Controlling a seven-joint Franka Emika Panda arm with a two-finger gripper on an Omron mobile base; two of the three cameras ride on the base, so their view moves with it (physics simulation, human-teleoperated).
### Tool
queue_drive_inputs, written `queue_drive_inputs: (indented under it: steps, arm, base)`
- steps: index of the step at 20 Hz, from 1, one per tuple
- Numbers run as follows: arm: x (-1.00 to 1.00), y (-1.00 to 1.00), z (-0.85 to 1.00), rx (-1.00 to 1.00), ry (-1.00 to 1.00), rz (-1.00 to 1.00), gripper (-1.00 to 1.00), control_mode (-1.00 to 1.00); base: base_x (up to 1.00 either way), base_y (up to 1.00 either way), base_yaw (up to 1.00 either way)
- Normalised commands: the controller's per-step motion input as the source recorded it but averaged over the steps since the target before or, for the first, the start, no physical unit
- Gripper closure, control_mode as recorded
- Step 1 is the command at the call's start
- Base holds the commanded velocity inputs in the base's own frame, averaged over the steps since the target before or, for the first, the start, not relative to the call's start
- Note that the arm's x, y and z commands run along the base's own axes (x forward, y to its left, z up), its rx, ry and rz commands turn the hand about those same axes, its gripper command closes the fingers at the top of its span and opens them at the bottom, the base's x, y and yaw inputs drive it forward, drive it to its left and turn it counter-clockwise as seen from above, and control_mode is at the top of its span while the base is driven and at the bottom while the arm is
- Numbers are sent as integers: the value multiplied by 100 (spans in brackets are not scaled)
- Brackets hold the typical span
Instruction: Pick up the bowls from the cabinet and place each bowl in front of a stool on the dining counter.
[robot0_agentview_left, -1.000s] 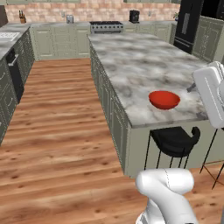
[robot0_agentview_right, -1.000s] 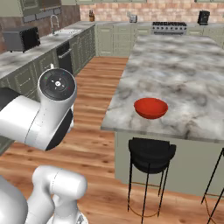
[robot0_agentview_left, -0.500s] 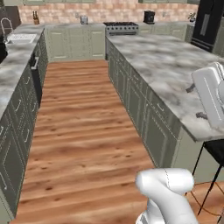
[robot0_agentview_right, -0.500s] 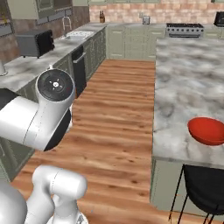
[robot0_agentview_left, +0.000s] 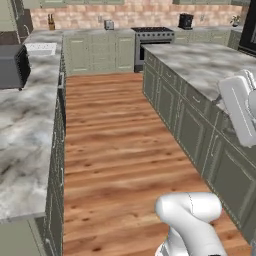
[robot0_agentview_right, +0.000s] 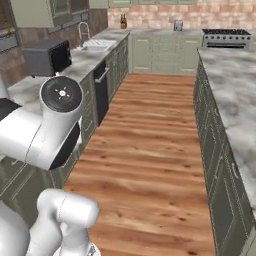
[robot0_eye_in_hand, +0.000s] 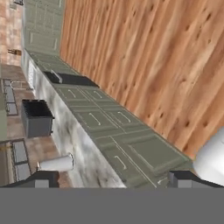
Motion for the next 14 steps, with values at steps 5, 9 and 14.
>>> queue_drive_inputs:
  steps: [5,9,14]
  arm:
    - [0,0,0,0,0,0,-100,100]
    - [0,0,0,0,0,0,-100,100]
    - [0,0,0,0,0,0,-100,100]
  base:
    - [100,32,-2]
    - [100,6,0]
    - [100,2,0]
